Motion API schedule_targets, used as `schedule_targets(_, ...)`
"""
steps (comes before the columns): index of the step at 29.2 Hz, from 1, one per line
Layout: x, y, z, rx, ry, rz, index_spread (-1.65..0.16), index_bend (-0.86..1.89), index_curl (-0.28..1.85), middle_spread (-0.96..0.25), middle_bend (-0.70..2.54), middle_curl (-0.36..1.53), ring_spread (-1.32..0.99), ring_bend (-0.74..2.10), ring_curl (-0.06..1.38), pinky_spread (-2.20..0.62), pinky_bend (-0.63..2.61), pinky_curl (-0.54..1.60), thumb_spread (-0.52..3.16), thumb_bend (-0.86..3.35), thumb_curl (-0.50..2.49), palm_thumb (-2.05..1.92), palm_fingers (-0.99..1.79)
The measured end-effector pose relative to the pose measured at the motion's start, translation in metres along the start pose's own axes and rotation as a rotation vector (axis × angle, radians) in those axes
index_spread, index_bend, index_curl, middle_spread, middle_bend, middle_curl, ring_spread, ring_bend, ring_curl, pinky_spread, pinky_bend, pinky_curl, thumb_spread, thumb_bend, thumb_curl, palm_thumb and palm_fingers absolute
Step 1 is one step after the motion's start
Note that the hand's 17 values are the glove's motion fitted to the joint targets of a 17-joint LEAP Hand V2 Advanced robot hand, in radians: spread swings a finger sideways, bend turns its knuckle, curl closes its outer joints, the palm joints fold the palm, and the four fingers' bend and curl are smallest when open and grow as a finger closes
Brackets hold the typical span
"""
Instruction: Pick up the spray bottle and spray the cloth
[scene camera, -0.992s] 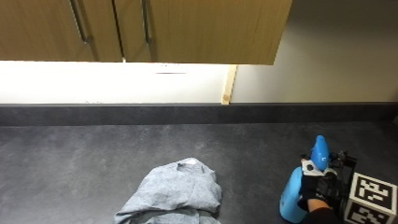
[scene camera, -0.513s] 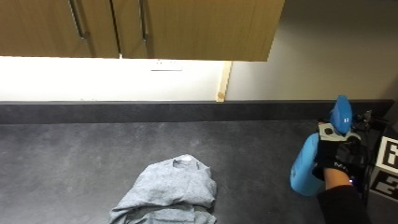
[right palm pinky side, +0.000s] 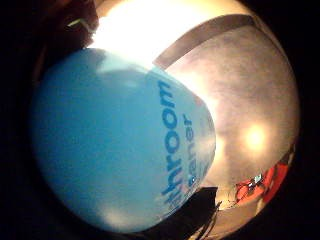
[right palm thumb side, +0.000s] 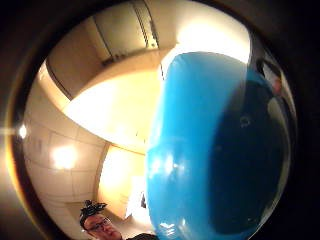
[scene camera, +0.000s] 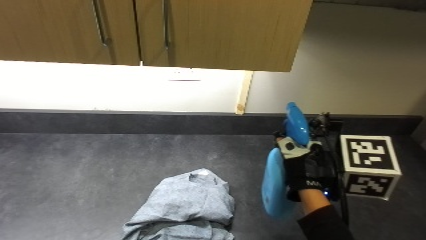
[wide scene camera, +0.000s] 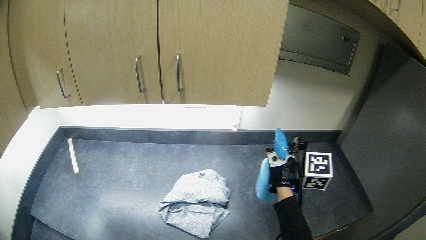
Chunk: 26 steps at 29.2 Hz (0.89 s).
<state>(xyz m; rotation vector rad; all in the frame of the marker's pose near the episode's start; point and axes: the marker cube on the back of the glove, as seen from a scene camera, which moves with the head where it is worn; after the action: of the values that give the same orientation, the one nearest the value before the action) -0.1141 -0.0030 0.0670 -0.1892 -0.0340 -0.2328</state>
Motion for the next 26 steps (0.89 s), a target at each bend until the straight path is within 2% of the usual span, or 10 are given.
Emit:
schedule_targets(5, -0.012, 0.015, 0.048, -0.161, 0.013, -0.007, -0.12, 0.52, 0.57, -0.06, 0.44, 0.53, -0.04, 0.26, 0.42, 0.13, 0.14, 0.1, 0.71, -0.01, 0.72, 1.22, 0.98)
schedule_targets(12, -0.01, 0.023, 0.075, -0.233, 0.028, 0.061, -0.12, 0.49, 0.57, -0.05, 0.41, 0.53, -0.04, 0.25, 0.43, 0.12, 0.15, 0.11, 0.68, -0.02, 0.73, 1.22, 1.01)
schedule_targets(17, -0.005, 0.021, 0.096, -0.275, 0.164, 0.093, -0.12, 0.47, 0.57, -0.04, 0.39, 0.53, -0.05, 0.26, 0.44, 0.12, 0.16, 0.12, 0.65, -0.02, 0.74, 1.22, 1.04)
schedule_targets(21, 0.015, 0.014, 0.113, -0.321, 0.321, 0.2, -0.12, 0.44, 0.57, -0.05, 0.34, 0.53, -0.05, 0.25, 0.44, 0.12, 0.22, 0.16, 0.62, -0.03, 0.74, 1.2, 1.09)
schedule_targets(26, 0.056, 0.012, 0.129, -0.433, 0.523, 0.417, -0.12, 0.41, 0.57, -0.05, 0.33, 0.53, -0.06, 0.26, 0.45, 0.11, 0.26, 0.2, 0.57, -0.04, 0.74, 1.16, 1.16)
